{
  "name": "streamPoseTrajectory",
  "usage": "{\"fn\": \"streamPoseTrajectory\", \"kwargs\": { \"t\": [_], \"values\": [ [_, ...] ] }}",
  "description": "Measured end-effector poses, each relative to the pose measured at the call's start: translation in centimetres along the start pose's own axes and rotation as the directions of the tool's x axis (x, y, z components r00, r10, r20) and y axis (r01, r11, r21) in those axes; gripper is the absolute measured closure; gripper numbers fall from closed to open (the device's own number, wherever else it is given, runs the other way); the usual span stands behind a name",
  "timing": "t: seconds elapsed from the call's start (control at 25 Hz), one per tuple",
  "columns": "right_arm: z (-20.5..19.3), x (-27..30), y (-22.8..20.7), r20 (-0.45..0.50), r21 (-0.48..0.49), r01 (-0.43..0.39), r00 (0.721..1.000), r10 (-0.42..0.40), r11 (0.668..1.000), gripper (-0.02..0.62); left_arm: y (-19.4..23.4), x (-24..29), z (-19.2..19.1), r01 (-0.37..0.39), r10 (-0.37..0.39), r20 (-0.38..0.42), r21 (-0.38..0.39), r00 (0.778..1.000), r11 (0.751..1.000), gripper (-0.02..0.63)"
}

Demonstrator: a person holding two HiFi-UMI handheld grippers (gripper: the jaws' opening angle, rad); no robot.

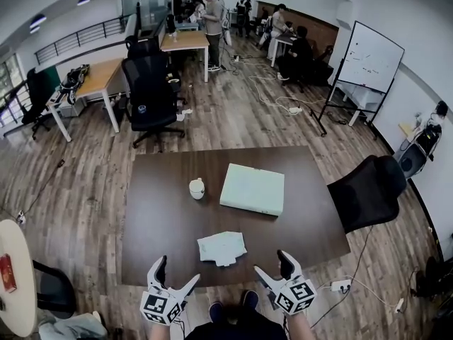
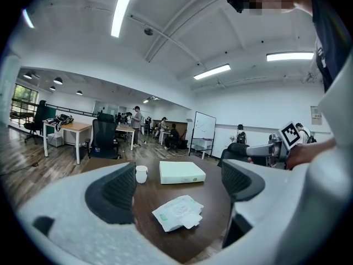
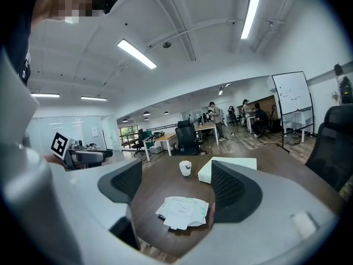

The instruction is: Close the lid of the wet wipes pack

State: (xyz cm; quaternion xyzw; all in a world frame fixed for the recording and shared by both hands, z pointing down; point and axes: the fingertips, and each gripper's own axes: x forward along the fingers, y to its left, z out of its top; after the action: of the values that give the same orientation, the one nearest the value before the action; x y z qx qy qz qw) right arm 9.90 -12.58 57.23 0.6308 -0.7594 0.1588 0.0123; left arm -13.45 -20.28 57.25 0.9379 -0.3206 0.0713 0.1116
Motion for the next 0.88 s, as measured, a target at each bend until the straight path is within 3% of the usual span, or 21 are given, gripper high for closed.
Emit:
{"fn": "streamPoseTrajectory", "kwargs": {
  "t": [0.4,0.88],
  "values": [
    [1.1,3.6,-2.3,-0.021,-0.084,-0.094,0.996,0.092,0.992,0.192,0.3,2.5,-0.1,-0.072,0.072,0.003,0.008,0.997,0.997,0.132],
    [1.0,6.7,-4.9,-0.055,-0.077,-0.183,0.982,0.179,0.98,0.192,0.2,5.2,0.3,-0.129,0.129,0.011,-0.003,0.992,0.992,0.132]
  ]
}}
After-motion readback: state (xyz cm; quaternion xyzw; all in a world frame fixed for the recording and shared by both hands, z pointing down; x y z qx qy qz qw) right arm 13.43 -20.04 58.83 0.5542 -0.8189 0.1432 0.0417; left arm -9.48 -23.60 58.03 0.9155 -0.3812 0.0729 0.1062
